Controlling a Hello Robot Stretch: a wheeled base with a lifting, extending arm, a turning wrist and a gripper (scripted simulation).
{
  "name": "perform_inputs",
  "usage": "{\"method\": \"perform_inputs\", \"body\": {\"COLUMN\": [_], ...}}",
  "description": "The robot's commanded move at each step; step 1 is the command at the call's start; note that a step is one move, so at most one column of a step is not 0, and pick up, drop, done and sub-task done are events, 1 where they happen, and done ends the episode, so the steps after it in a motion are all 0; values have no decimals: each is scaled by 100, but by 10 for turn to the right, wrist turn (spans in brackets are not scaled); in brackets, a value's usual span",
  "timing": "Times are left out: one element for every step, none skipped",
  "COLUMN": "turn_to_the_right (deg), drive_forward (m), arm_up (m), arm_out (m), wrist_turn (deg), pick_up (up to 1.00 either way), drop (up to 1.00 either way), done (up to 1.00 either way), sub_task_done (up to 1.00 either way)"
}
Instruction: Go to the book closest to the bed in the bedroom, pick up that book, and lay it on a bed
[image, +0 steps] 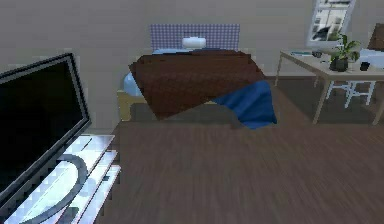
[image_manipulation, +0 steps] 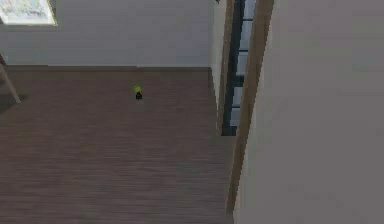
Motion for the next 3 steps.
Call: {"method": "perform_inputs", "body": {"turn_to_the_right": [0,-450,-90], "drive_forward": [20,0,0], "arm_up": [0,0,0], "arm_out": [0,0,0], "wrist_turn": [0,0,0], "pick_up": [0,0,0], "drop": [0,0,0], "done": [0,0,0], "sub_task_done": [0,0,0]}}
